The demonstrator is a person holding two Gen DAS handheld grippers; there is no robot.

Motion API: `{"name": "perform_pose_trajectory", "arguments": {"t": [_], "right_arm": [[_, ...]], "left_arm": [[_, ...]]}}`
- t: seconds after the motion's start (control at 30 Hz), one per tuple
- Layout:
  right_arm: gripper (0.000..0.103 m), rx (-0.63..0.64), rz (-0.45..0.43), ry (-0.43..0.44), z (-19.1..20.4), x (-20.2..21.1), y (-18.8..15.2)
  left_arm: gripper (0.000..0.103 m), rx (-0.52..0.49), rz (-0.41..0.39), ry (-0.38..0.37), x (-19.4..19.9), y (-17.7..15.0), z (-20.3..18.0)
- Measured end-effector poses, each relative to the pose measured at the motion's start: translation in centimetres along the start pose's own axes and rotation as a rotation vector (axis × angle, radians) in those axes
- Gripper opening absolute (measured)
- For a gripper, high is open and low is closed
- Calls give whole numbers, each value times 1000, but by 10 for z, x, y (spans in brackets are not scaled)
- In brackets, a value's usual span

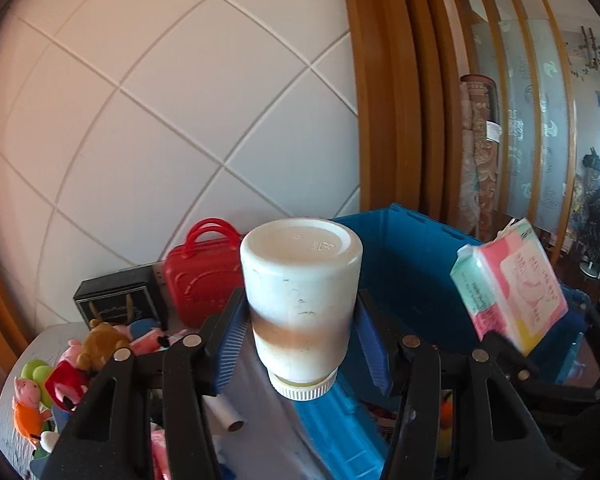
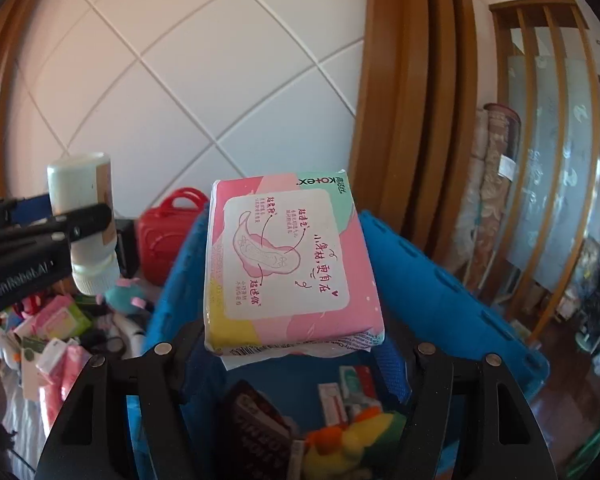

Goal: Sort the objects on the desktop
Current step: 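Lift and carry the white jar and pink pad pack over the blue bin, then open the right tool to drop the pad pack while the left tool releases the jar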

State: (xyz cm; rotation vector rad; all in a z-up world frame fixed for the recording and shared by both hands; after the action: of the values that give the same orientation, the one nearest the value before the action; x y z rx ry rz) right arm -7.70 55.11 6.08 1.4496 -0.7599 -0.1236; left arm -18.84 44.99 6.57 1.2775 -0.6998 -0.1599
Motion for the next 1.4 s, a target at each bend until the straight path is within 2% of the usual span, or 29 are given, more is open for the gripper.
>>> {"name": "perform_pose_trajectory", "arguments": {"t": [0.13,0.33,0.47,0.6,0.87,0.97,1.03,1.07,1.13,1.4], "right_arm": [[70,-23,60,-46,-41,-18,-23],[70,-37,135,-85,-80,-34,-55],[70,-30,176,-111,-102,-49,-61],[70,9,249,-159,-110,-65,-71],[70,40,353,-166,-131,-87,-86],[70,43,377,-183,-140,-92,-91],[73,44,390,-197,-143,-91,-93],[74,44,392,-205,-145,-91,-92],[89,44,385,-218,-148,-88,-91],[102,55,353,-236,-154,-71,-80]], "left_arm": [[52,-11,132,-73,-26,-12,-59],[52,-21,369,-156,-51,-59,-104],[52,-33,455,-160,-60,-76,-123],[52,-5,527,-157,-64,-86,-124],[53,-8,633,-172,-71,-104,-139],[64,-20,665,-187,-69,-109,-145],[65,-34,670,-199,-67,-110,-147],[66,-42,669,-198,-66,-111,-148],[73,-48,672,-199,-64,-113,-150],[74,-81,673,-204,-50,-118,-151]]}}
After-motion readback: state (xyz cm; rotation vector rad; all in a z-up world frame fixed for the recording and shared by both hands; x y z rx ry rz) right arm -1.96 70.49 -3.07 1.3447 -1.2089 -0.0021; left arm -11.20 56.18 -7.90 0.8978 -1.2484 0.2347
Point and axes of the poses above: each gripper's, at about its wrist camera, not at the fingertips, and x roughly against the way its jaws point, z to its left, y to its top, the point moved 9 cm from there along -x, roughly the way its jaws point, and after that the axes turned 4 degrees about -x, right-handed, at the moved point
